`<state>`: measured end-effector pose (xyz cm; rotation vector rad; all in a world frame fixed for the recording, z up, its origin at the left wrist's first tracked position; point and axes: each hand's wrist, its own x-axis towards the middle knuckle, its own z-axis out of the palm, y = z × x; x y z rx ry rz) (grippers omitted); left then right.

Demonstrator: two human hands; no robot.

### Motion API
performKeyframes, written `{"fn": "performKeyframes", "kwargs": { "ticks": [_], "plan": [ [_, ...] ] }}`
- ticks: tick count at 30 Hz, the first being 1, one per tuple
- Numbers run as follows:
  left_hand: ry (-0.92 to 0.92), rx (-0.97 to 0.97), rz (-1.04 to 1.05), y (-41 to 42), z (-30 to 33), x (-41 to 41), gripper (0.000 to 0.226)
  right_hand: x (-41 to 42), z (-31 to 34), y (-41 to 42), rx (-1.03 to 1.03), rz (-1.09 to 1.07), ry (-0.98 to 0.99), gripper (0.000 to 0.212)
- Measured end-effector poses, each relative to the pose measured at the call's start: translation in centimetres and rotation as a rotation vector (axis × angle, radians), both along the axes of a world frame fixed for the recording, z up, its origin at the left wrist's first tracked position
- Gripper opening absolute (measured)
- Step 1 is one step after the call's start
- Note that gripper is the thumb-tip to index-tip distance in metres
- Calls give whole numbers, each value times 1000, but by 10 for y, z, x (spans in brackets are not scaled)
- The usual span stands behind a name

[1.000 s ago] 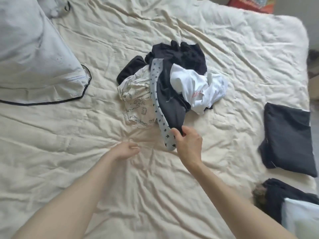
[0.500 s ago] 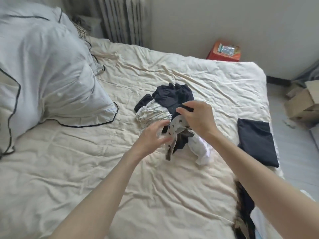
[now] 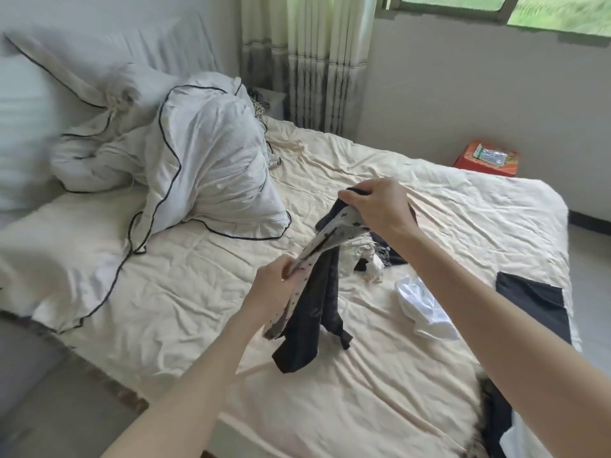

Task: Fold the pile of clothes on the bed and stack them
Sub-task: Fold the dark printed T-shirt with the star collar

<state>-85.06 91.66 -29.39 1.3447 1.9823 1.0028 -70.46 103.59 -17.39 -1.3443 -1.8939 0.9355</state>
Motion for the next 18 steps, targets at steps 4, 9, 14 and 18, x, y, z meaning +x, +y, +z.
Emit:
{"fn": "performKeyframes", "kwargs": {
  "ticks": [4,9,14,18],
  "plan": [
    [87,-63,57,-44,31,-62,20,-8,-1,-6,-33,60,-75,15],
    [245,12,36,-80,77,-108,18,-35,-7,-25,-15,207,-113,18],
    [217,-35,108,-117,77,-139,31,-64,-12,-49,-184,408,-92,20],
    [171,-112,187,-140,59,-152,24,-76,-31,-67,-209,525,-129,22]
  ]
}}
